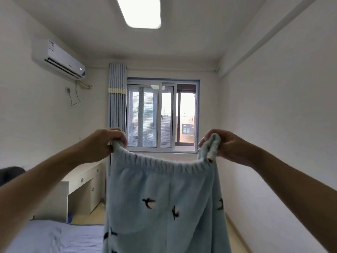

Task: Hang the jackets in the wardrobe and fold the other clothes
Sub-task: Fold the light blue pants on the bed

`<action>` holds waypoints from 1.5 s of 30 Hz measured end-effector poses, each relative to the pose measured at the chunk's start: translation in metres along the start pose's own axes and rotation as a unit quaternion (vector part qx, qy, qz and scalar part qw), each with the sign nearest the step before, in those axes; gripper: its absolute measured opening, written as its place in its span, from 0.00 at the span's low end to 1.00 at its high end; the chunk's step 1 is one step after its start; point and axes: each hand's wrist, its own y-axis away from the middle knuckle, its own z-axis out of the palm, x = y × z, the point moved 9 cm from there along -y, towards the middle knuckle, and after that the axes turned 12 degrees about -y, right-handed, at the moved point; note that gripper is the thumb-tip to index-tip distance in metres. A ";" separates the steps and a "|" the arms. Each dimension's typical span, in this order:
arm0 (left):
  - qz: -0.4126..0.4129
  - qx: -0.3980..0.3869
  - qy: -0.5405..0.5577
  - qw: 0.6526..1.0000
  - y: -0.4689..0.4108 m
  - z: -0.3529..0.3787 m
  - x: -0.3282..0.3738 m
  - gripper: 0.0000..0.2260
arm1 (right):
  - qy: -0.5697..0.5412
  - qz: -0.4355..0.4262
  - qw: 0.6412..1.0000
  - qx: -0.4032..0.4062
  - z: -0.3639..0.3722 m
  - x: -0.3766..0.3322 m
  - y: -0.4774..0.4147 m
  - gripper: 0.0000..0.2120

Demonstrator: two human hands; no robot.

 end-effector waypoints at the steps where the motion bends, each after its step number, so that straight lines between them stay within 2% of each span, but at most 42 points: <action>1: 0.029 0.016 0.009 0.999 -0.003 0.002 0.017 0.13 | -0.005 -0.010 1.000 -0.027 0.018 0.003 -0.005 0.14; 5: 0.113 0.102 0.034 0.988 -0.017 -0.002 0.077 0.09 | -0.019 -0.057 0.997 -0.056 0.069 0.016 -0.026 0.09; 8: 0.136 0.132 0.061 0.980 -0.020 -0.001 0.103 0.06 | -0.015 -0.077 0.995 -0.055 0.088 0.023 -0.036 0.08; 11: 0.124 0.141 0.074 0.979 -0.021 -0.002 0.108 0.04 | -0.091 -0.051 0.992 -0.077 0.101 0.030 -0.036 0.06; 13: 0.107 0.118 0.076 0.984 -0.020 0.003 0.108 0.06 | -0.120 -0.039 0.989 -0.080 0.106 0.036 -0.034 0.04; 16: 0.066 0.071 0.083 0.992 -0.011 0.009 0.105 0.11 | -0.087 -0.038 0.995 -0.040 0.103 0.050 -0.028 0.04; 19: 0.039 0.112 0.093 0.989 0.013 -0.015 0.106 0.09 | -0.063 -0.056 0.996 0.015 0.090 0.060 -0.017 0.06; 21: 0.070 0.042 0.083 0.993 0.029 -0.015 0.120 0.04 | -0.056 -0.067 0.996 0.025 0.085 0.061 -0.010 0.07; 24: 0.089 -0.137 0.036 0.986 0.055 0.017 0.138 0.03 | -0.060 -0.083 0.995 0.014 0.088 0.056 -0.003 0.08; 26: 0.087 -0.172 -0.045 0.980 0.068 0.031 0.138 0.07 | -0.062 -0.098 0.993 0.004 0.094 0.052 0.001 0.12; 29: 0.077 -0.203 -0.145 0.965 0.076 0.049 0.132 0.13 | -0.065 -0.116 0.991 0.010 0.099 0.049 0.004 0.08; 31: 0.091 -0.195 -0.166 0.962 0.078 0.057 0.135 0.13 | -0.061 -0.122 0.991 0.014 0.100 0.048 0.006 0.08; 36: 0.115 -0.190 -0.205 0.953 0.075 0.087 0.147 0.06 | -0.064 -0.117 0.991 0.026 0.100 0.050 0.017 0.08; 38: 0.130 -0.175 -0.202 0.955 0.074 0.095 0.155 0.04 | -0.055 -0.108 0.992 0.037 0.099 0.052 0.025 0.07; 41: 0.181 -0.108 -0.180 0.961 0.075 0.100 0.175 0.04 | -0.052 -0.090 0.992 0.065 0.094 0.056 0.037 0.07; 45: 0.186 -0.119 -0.121 0.968 0.076 0.110 0.183 0.07 | -0.041 -0.073 0.992 0.094 0.082 0.057 0.053 0.06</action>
